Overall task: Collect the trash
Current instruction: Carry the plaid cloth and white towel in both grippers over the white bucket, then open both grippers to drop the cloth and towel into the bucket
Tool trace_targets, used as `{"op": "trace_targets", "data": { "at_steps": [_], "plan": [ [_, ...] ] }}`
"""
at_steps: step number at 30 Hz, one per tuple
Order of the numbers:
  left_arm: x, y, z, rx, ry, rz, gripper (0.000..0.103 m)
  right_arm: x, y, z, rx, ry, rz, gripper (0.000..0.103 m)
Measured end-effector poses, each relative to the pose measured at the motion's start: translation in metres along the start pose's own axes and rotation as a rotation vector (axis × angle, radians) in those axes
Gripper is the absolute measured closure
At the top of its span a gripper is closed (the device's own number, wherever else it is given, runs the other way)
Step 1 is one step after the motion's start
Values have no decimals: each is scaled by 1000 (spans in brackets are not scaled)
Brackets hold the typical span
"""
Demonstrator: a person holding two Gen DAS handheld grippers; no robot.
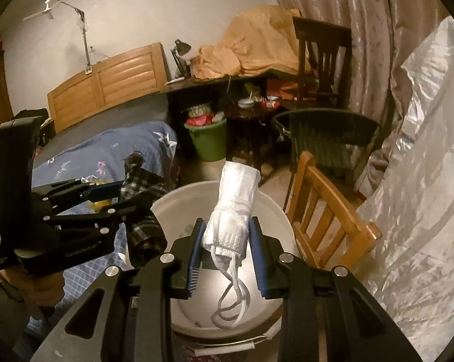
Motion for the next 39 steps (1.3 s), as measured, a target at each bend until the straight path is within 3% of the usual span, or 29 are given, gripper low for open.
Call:
{"op": "trace_targets", "data": {
  "at_steps": [10, 12, 14, 16, 26, 29, 34, 39],
  "plan": [
    [3, -18, 2, -30, -10, 9, 58, 2, -26, 6, -35, -1, -6, 72],
    [3, -22, 1, -29, -7, 8, 52, 1, -31, 5, -42, 4, -11, 72],
    [1, -22, 1, -23, 5, 1, 29, 2, -39, 5, -50, 3, 5, 57],
    [0, -20, -1, -9, 5, -6, 28, 3, -40, 5, -45, -7, 6, 52],
    [-9, -10, 4, 3, 16, -58, 28, 7, -36, 6, -12, -32, 18, 52],
    [-14, 0, 9, 20, 21, -104, 27, 4, -25, 5, 25, -45, 21, 52],
    [-32, 35, 19, 105, 57, -248, 24, -13, 0, 6, 118, -37, 40, 52],
    [-51, 84, 39, 173, 87, -383, 20, -47, 36, 9, 266, 0, 65, 52]
  ]
}}
Point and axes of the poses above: each gripper's, at about its wrist camera, not at the fingertips, and y roughly against the way its jaws point, x to its right, z to its underside, the point moved 9 cm from there along -y, roughly the way its jaws point, and after that the axes turned 12 degrees about z, right-handed, at the moved point
